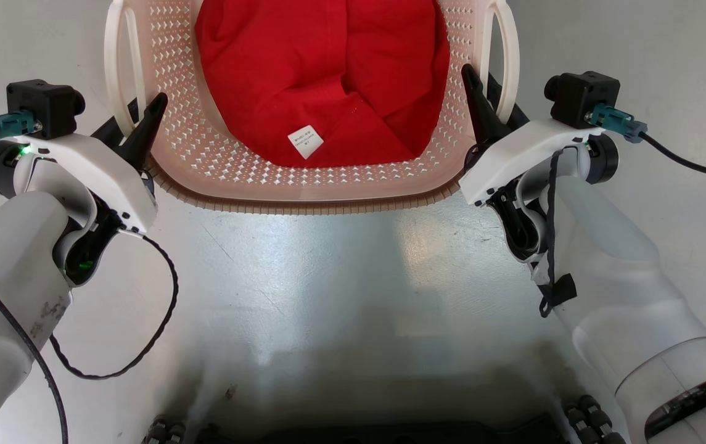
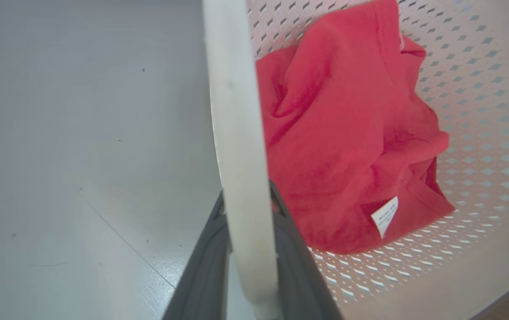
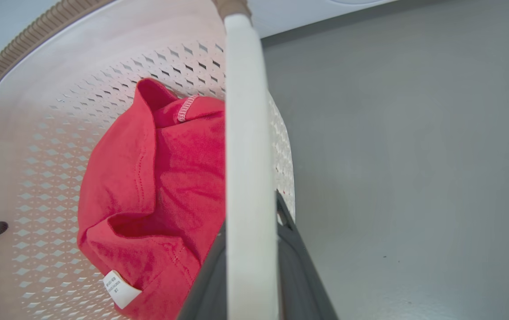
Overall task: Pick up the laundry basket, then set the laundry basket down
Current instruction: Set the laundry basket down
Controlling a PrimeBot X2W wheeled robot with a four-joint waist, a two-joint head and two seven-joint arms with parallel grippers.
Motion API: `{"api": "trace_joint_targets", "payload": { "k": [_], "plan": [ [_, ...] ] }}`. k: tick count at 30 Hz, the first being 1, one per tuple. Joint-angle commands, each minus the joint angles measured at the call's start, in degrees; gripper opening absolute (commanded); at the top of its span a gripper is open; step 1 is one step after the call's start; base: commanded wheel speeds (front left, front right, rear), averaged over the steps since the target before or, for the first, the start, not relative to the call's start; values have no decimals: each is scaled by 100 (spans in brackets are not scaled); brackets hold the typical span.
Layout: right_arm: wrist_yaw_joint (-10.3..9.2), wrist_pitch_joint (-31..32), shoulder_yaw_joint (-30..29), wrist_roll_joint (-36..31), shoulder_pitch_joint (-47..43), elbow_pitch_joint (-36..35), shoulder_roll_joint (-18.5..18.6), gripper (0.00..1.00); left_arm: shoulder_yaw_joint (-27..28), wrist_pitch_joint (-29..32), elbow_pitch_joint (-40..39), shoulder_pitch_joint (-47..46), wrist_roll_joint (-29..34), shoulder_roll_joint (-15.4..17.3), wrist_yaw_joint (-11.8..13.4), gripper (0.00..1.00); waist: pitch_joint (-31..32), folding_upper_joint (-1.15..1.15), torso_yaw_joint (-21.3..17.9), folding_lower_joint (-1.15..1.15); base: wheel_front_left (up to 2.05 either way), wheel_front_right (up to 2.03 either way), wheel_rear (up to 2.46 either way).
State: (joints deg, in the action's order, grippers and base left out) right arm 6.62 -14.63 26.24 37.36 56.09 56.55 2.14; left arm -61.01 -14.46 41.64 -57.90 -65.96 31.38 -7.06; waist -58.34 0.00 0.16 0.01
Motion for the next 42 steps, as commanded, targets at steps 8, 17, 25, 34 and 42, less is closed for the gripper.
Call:
{"api": "trace_joint_targets", "payload": {
  "k": [8,17,25,34,42],
  "plan": [
    [87,-37,-1,-92,-400,52,74,100,79,-53,108,1,63,422,-43,100,38,0,-15,0,0,0,0],
    [87,-37,-119,-219,-388,26,74,100,-12,-53,104,-27,-53,414,-43,100,56,0,-8,0,0,0,0],
    [87,-37,-181,-309,-416,-1,74,100,-93,-53,81,-40,-167,401,-43,100,90,0,9,0,0,0,0],
    [87,-37,-87,-258,-454,-3,74,100,-129,-53,-53,3,-293,415,-43,100,194,0,22,0,0,0,0],
    [87,-37,161,-29,-505,16,74,100,-148,-53,-141,135,-388,418,-43,100,386,0,-5,0,0,0,0]
  ]
}}
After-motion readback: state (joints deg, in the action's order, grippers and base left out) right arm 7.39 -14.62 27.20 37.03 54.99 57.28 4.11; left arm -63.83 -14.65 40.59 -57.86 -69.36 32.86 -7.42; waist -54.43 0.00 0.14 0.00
